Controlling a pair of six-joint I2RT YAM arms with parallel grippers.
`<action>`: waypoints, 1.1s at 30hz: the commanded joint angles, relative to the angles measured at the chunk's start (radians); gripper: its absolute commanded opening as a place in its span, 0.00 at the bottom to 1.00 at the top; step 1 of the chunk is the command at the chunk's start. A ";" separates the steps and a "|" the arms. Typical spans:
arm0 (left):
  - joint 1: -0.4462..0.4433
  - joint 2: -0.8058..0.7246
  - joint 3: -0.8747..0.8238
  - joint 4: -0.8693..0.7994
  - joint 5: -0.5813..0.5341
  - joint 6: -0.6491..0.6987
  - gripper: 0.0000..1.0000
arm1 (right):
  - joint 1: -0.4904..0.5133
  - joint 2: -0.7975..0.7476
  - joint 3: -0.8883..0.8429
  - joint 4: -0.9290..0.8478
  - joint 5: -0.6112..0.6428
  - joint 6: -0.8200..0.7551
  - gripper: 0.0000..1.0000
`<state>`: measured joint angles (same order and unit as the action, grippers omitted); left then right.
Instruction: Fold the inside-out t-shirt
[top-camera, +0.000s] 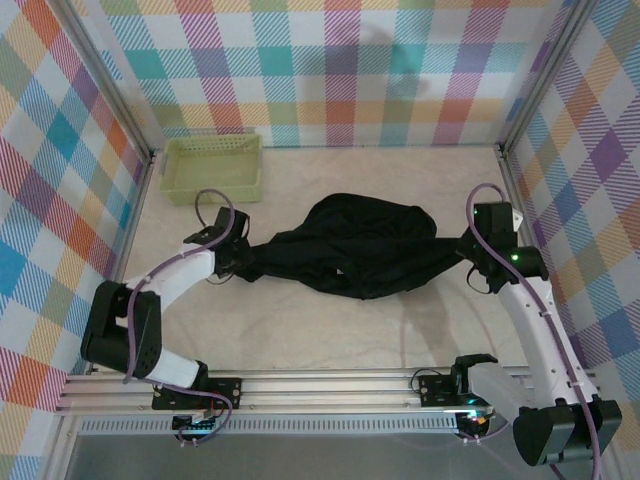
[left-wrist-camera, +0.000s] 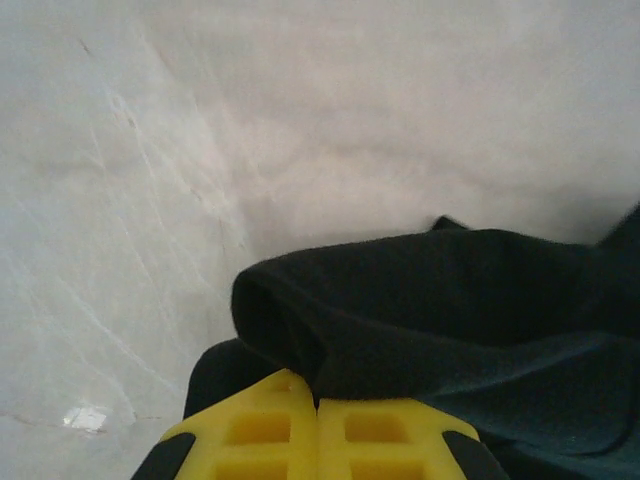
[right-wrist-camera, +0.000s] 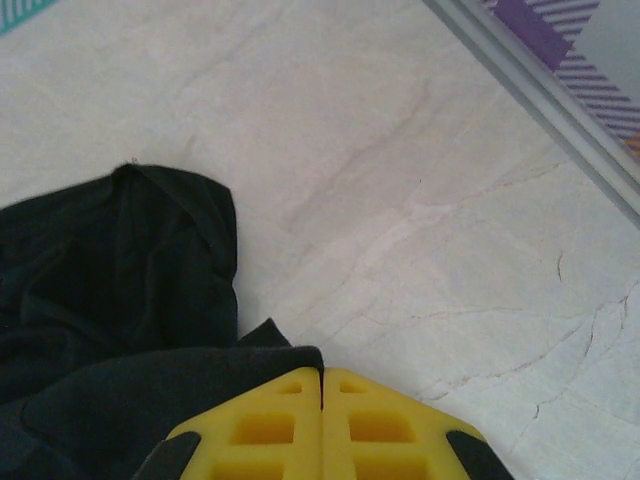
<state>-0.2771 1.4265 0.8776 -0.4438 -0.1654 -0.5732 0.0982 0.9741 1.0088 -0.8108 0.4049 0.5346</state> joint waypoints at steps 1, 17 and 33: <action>0.027 -0.143 0.109 -0.083 -0.085 0.038 0.00 | -0.021 -0.016 0.091 -0.022 0.002 -0.018 0.00; 0.072 -0.388 0.569 -0.214 -0.142 0.084 0.00 | -0.055 0.012 0.668 -0.038 0.063 -0.043 0.00; 0.073 -0.032 0.641 -0.325 0.025 0.048 0.00 | -0.055 0.233 0.582 -0.002 -0.212 -0.065 0.00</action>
<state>-0.2199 1.3663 1.4574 -0.7269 -0.1593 -0.5087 0.0505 1.1351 1.5986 -0.8383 0.2504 0.4850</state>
